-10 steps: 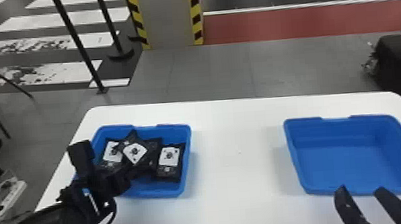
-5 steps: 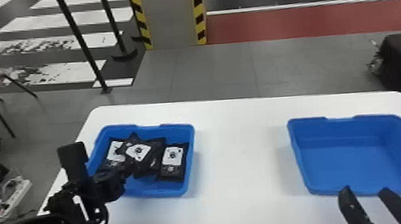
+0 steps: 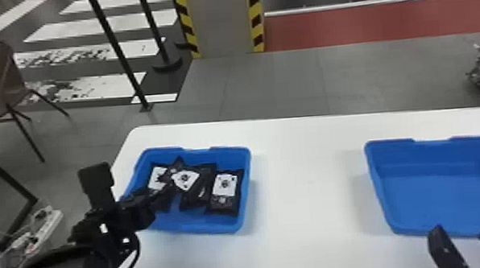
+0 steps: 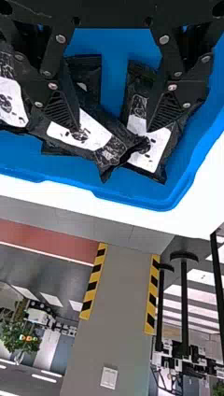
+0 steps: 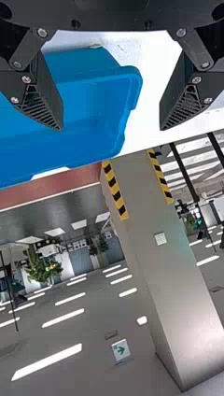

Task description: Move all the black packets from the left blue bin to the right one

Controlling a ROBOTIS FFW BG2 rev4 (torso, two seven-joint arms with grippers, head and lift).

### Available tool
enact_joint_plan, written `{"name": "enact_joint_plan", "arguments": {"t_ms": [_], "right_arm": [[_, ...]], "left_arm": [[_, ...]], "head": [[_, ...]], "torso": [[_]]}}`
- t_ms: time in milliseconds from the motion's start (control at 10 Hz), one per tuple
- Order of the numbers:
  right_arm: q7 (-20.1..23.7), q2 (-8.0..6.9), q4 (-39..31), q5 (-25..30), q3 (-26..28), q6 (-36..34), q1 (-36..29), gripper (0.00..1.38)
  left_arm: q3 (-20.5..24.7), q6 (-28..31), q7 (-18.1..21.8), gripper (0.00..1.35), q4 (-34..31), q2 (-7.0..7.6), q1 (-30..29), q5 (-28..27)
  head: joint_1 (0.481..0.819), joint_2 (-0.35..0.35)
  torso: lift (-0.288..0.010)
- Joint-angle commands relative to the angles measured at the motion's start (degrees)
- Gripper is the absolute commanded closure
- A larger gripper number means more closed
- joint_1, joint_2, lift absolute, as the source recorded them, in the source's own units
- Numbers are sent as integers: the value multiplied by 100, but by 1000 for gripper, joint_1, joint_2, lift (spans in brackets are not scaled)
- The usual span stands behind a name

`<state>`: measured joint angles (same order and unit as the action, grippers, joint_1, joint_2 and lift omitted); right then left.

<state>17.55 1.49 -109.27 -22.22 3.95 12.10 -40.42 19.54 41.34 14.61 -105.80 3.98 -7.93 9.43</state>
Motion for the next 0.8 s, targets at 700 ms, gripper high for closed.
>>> {"name": "enact_joint_plan", "arguments": {"t_ms": [700], "right_arm": [[81,0,134,-115,-26,0,34,279]], "left_arm": [[-460,-408,200,-2,2276,199,1356,270]], "head": [[695,108]], "torso": [[-110]]}}
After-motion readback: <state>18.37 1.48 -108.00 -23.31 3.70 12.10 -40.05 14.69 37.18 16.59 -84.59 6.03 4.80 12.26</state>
